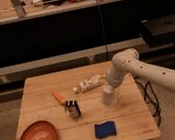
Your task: Place the ceramic cup over the eraser
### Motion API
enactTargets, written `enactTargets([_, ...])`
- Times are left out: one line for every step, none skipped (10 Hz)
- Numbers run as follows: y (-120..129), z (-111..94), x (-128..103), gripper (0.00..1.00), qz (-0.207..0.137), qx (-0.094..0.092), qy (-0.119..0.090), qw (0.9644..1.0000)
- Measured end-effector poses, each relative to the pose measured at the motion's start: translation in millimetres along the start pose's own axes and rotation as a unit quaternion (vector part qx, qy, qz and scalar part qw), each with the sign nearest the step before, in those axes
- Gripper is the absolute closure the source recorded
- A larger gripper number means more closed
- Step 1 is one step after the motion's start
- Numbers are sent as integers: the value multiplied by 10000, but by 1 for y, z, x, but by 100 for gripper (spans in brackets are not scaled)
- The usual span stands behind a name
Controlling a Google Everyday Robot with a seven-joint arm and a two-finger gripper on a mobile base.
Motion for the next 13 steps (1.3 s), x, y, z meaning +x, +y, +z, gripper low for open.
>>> enactTargets([1, 0, 0, 23, -19, -19, 38, 10000])
enactTargets([1, 2, -2, 29, -34, -41, 64, 10000])
enactTargets([0, 6, -7, 41, -72, -85, 101, 9999])
enactTargets([0, 7, -8, 51, -76, -120, 127, 9998])
enactTargets([2, 8, -7, 62, -70, -151, 166, 9997])
enactTargets([3, 8, -5, 70, -41, -165, 184, 9997])
enactTargets([3, 9, -5, 74, -32, -193, 199, 9996])
enactTargets([4, 8, -5, 74, -35, -204, 205, 9996])
enactTargets([3, 8, -6, 74, -45, -214, 214, 9995])
enactTargets([3, 7, -5, 77, -51, -215, 217, 9995])
enactTargets([3, 7, -5, 83, -52, -213, 217, 9995])
enactTargets([3, 7, -5, 94, -54, -211, 217, 9995])
enactTargets([4, 6, -5, 97, -54, -217, 220, 9995])
